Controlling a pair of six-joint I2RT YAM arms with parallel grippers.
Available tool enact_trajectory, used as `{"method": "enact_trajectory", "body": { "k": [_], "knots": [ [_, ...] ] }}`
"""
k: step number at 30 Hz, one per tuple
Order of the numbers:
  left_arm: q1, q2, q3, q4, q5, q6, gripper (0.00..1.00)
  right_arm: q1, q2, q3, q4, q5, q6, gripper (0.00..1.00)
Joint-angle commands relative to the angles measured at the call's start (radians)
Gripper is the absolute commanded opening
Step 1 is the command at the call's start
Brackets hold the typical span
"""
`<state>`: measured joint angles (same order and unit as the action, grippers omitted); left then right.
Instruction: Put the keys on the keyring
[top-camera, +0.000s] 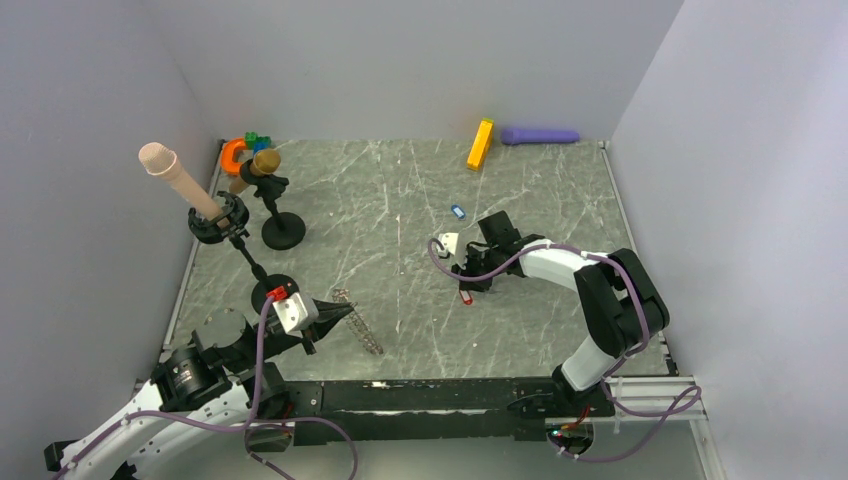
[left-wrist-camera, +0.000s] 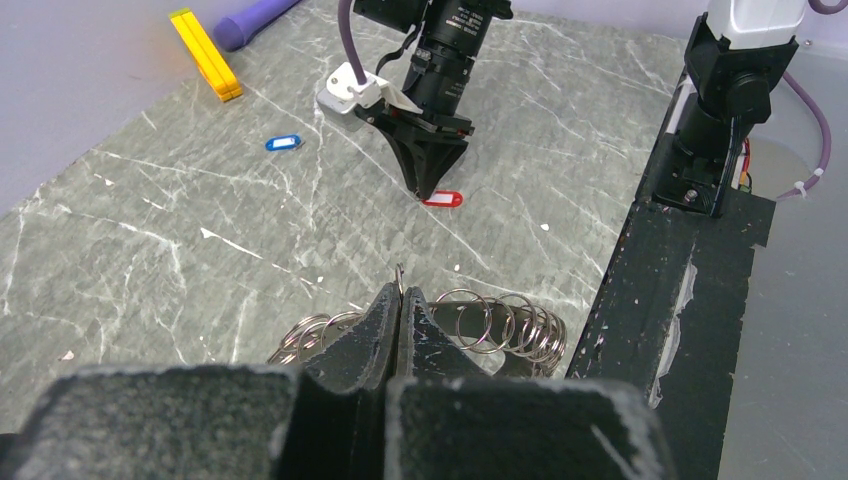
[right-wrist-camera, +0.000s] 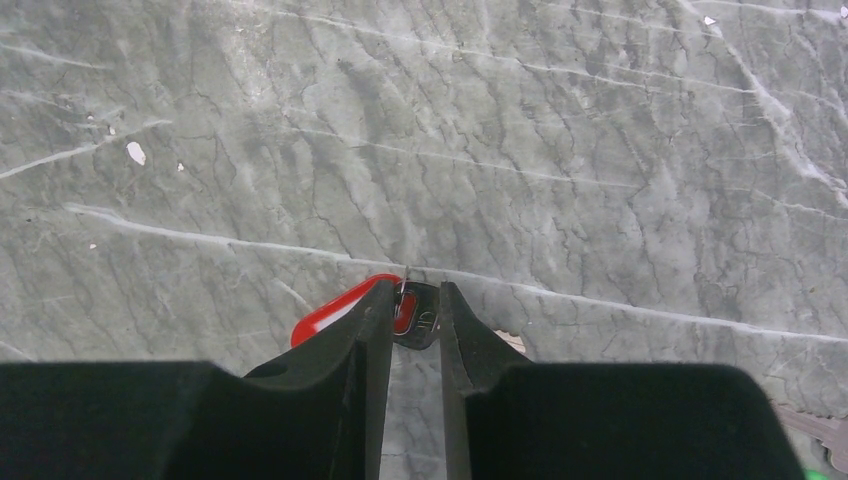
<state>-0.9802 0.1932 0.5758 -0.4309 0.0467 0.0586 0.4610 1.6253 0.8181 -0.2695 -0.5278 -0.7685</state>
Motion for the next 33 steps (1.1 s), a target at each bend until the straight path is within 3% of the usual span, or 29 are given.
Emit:
{"method": "enact_trajectory", "body": {
  "k": [1,12,20,25,33],
  "knots": [
    [0.003,-0.005,0.015,0.062,-0.006,-0.013,0.00,0.002,-0.025,-0.004,0.000,0.008,0.002,0.26],
    [0.003,-0.003,0.015,0.062,-0.005,-0.014,0.00,-0.011,-0.048,-0.013,0.003,-0.001,0.005,0.30],
    [0.003,-0.002,0.016,0.062,-0.005,-0.015,0.00,-0.012,-0.048,-0.007,-0.003,-0.014,0.001,0.18],
    [0.003,0.005,0.021,0.062,-0.003,-0.010,0.00,-0.012,-0.048,-0.002,-0.012,-0.025,-0.006,0.01],
    [0.003,0.011,0.027,0.065,-0.001,-0.005,0.00,-0.016,-0.099,0.040,-0.089,-0.095,-0.023,0.00]
  ]
}}
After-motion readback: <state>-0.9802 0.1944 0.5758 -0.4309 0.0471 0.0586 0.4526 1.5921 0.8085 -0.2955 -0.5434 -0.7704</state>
